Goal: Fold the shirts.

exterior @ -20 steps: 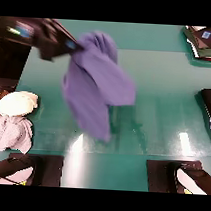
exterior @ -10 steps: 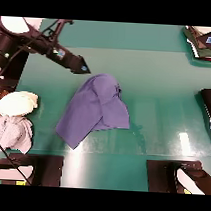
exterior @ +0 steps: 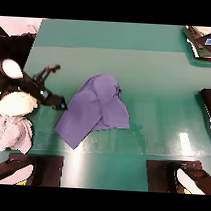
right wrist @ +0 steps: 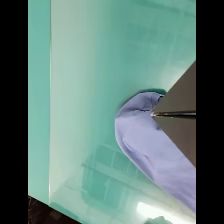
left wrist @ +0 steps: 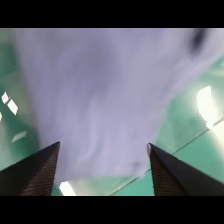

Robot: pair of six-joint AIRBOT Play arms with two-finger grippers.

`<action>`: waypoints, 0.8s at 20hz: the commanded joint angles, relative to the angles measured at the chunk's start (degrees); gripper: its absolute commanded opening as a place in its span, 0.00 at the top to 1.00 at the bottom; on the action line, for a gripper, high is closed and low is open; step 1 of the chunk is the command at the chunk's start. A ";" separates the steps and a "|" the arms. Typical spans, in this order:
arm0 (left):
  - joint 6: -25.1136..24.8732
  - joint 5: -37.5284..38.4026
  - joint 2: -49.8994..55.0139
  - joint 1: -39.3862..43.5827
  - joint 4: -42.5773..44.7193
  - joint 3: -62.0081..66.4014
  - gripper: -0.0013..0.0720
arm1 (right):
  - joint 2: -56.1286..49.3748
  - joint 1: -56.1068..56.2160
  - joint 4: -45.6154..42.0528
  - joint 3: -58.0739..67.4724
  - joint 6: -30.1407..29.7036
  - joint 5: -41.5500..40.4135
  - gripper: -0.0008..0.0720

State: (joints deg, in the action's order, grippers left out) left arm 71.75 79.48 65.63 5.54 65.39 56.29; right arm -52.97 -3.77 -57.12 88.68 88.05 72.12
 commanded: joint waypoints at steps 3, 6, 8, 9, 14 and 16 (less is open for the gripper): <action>0.02 -7.52 -2.95 -0.22 4.61 -14.93 0.10 | -2.93 0.11 0.24 0.00 -0.02 3.56 0.96; -0.17 -9.29 -2.95 -0.22 2.89 -17.97 0.10 | -4.92 0.11 0.35 0.00 -0.02 5.62 0.96; -0.13 -11.10 -2.95 -0.22 2.91 -20.02 0.10 | -5.66 0.15 0.61 0.00 -0.02 5.64 0.96; -0.11 -11.58 -2.95 -0.22 2.89 -20.72 0.10 | -5.95 0.15 0.59 0.00 -0.02 5.68 0.96; 0.26 -11.67 -2.95 -0.22 0.07 -20.85 0.70 | -6.12 0.13 0.55 0.00 -0.02 5.42 0.96; 0.26 -11.85 -2.97 -0.22 -1.07 -20.79 0.94 | -6.14 0.15 0.55 0.00 -0.02 5.46 0.96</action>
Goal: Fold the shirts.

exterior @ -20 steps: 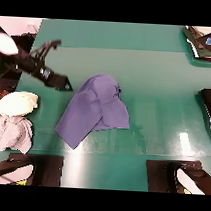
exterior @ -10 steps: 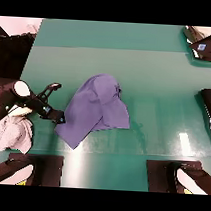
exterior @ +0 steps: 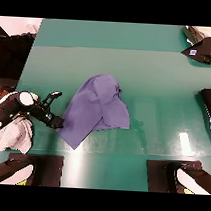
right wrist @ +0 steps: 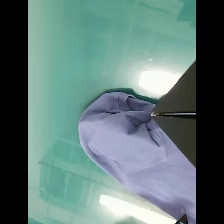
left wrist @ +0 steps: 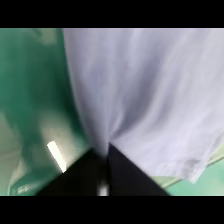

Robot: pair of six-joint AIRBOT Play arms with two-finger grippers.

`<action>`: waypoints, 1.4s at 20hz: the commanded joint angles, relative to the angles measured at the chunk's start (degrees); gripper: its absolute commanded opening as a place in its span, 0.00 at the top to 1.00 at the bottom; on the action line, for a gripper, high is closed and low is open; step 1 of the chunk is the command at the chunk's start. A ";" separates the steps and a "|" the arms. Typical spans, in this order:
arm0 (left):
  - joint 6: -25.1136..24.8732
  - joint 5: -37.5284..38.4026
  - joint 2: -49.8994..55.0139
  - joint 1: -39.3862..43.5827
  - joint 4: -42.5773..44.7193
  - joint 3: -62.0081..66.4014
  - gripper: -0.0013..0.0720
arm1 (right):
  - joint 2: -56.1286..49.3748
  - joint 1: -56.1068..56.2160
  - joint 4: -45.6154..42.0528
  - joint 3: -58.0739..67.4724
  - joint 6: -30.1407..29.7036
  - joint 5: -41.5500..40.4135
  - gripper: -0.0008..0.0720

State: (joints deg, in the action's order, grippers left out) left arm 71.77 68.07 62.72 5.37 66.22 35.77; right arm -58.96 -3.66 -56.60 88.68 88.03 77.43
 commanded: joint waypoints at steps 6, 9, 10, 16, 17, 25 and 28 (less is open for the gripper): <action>0.24 8.37 -0.17 -0.04 0.66 15.56 0.94 | -6.08 7.32 0.04 -3.89 -0.07 1.44 0.54; 0.26 9.90 -0.17 -0.04 0.66 23.45 0.94 | -12.41 14.53 0.24 -11.56 -0.09 -3.26 0.27; 0.28 10.10 -0.17 -0.04 0.63 24.76 0.94 | -14.95 17.33 1.38 -13.92 -1.27 -5.99 0.27; 0.31 10.58 -0.15 -0.04 0.63 25.88 0.94 | -28.20 25.55 12.15 -17.88 -7.54 -17.27 0.27; 0.28 10.47 -0.15 -0.04 0.63 25.88 0.94 | -29.51 26.18 12.15 -17.88 -7.52 -17.97 0.27; 0.28 10.51 -0.17 -0.04 0.85 26.47 0.94 | -30.51 26.08 11.30 -14.75 -9.11 -18.86 0.96; 0.96 12.59 -0.17 -0.04 2.84 34.25 0.94 | -24.87 22.18 6.01 -7.87 -8.98 -14.47 0.96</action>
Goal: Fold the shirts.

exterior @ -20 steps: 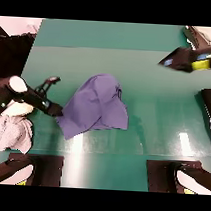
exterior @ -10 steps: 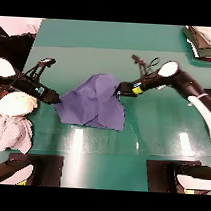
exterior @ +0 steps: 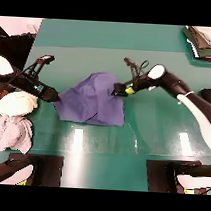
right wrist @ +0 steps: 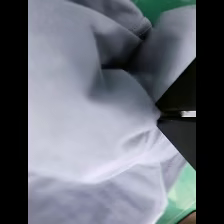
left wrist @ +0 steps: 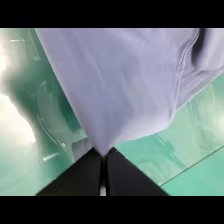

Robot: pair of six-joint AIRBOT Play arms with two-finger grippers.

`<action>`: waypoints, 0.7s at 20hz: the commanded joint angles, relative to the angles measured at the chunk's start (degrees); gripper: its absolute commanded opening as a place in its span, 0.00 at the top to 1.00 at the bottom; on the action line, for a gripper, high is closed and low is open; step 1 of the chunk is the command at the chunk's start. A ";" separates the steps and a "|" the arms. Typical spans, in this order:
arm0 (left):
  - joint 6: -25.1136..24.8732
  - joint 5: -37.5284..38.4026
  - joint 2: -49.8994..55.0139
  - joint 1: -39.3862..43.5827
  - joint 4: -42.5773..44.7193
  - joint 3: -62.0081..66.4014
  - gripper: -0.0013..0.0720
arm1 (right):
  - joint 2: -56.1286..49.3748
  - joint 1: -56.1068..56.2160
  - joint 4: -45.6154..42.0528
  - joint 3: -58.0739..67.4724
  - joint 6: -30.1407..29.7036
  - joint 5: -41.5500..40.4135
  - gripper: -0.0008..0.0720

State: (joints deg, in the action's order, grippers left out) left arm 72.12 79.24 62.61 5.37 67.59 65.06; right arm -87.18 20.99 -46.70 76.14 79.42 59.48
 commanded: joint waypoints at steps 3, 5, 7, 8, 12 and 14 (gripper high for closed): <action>1.01 3.48 -0.07 -0.04 1.97 19.89 0.94 | 12.44 -8.13 -14.36 13.42 2.75 9.35 0.96; 1.01 3.85 -0.07 -0.04 2.16 30.21 0.94 | 18.10 -12.13 -20.31 18.60 4.44 12.83 0.96; 1.66 4.48 -0.07 -0.04 1.99 39.69 0.94 | 22.93 -16.11 -21.35 22.86 4.79 15.13 0.96; 2.62 5.14 -0.07 -0.04 1.31 44.41 0.94 | 25.11 -17.64 -21.33 24.72 4.83 15.91 0.96; 5.68 7.13 -1.97 -0.04 -3.13 58.49 0.94 | 34.03 -21.68 -21.38 30.53 6.78 17.70 0.96; 5.64 4.94 -6.34 -0.04 -5.75 58.21 0.94 | 37.81 -23.65 -21.42 32.65 7.17 18.29 0.96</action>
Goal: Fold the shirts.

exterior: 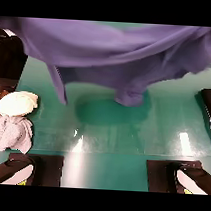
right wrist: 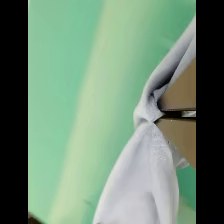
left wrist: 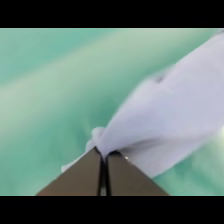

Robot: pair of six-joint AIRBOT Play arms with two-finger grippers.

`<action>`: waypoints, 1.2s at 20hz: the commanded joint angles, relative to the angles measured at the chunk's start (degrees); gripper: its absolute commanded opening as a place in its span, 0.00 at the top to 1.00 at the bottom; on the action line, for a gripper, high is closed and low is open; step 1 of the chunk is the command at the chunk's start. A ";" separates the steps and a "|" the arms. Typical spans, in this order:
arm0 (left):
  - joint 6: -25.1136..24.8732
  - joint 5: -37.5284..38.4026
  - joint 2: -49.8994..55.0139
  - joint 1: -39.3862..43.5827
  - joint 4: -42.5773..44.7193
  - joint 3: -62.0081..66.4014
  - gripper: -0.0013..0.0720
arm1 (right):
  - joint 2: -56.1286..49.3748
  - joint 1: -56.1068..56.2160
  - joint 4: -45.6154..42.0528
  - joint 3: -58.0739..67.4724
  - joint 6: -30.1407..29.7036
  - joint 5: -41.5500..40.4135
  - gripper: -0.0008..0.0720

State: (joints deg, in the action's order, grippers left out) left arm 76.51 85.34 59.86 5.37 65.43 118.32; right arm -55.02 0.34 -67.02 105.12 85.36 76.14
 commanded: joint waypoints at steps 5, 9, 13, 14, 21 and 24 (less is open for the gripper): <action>1.11 -5.66 -12.20 -0.04 -4.26 5.03 0.94 | 10.40 -12.15 -1.11 10.38 2.27 2.91 0.97; 1.05 -5.16 -12.15 -0.04 -4.76 0.28 0.94 | 5.33 -22.08 4.07 17.99 2.25 9.11 0.97; -0.37 -2.29 -8.26 -0.04 -4.55 -14.71 0.94 | -2.82 -22.88 17.07 11.37 3.30 14.60 0.97; -0.48 -0.46 -6.10 -0.04 -4.52 -18.71 0.94 | -4.83 -20.39 16.13 7.50 3.32 15.28 0.97; -5.51 -7.06 12.22 -0.04 0.68 -44.28 0.94 | -22.64 1.77 -6.69 -9.64 3.56 2.71 0.96; -2.47 -11.76 19.71 -0.07 6.56 -44.63 0.73 | -29.62 4.28 -6.03 -11.13 3.78 -7.82 0.96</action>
State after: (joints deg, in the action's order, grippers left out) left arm 72.60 78.59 72.99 5.30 66.83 77.10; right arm -78.17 0.64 -69.52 96.77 88.88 78.48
